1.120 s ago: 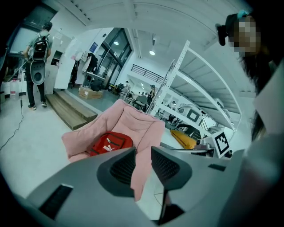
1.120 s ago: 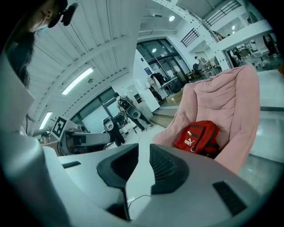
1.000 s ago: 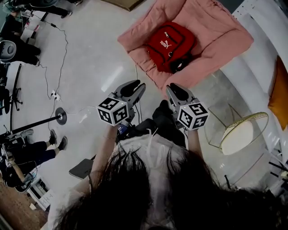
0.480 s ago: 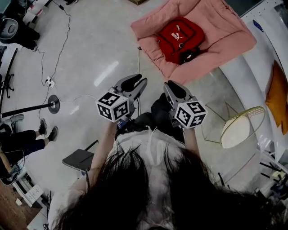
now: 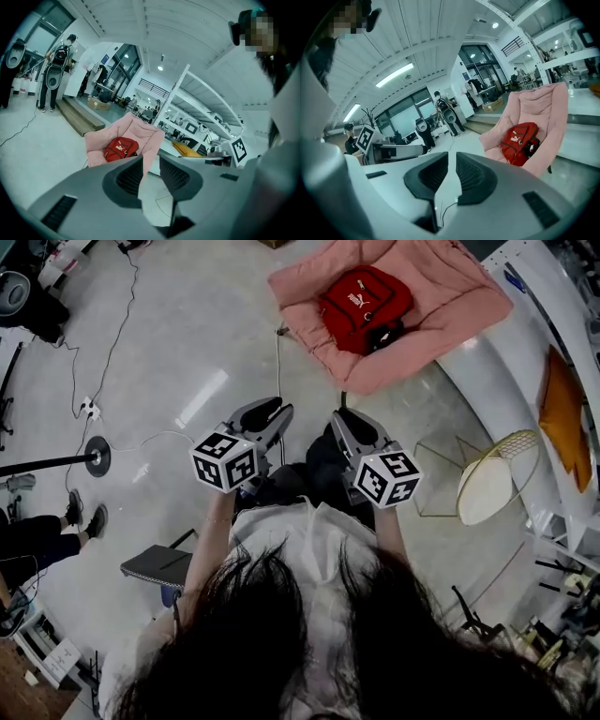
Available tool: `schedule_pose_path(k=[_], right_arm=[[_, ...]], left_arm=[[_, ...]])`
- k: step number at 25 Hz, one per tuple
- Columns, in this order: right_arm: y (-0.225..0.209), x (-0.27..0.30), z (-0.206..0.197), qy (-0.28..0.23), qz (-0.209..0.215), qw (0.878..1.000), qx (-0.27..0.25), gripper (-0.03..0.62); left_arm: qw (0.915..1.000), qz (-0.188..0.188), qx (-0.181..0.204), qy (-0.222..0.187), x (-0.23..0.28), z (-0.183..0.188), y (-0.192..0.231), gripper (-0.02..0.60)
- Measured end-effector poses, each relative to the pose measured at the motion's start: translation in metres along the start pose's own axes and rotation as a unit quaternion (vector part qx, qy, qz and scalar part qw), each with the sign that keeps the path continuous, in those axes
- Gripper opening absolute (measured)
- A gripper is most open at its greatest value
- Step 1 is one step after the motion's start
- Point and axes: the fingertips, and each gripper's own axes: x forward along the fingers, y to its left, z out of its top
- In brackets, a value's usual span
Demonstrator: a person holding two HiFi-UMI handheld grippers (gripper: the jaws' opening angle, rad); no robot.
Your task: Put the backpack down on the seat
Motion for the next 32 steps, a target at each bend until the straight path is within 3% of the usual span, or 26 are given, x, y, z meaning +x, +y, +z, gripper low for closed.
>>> schedule_pose_path(k=[17,32], right_arm=[[0.04,-0.037,-0.03,0.009,0.009,1.0,-0.027,0.058],[0.041,-0.049,-0.029,0.001,0.007,1.0,-0.026,0.058]], left_arm=[[0.998,-0.048,0.036,0.019,-0.013,-0.03,-0.049,0.121],[0.9982,-0.041,0.043,0.011,-0.02,-0.026,-0.055,0.121]])
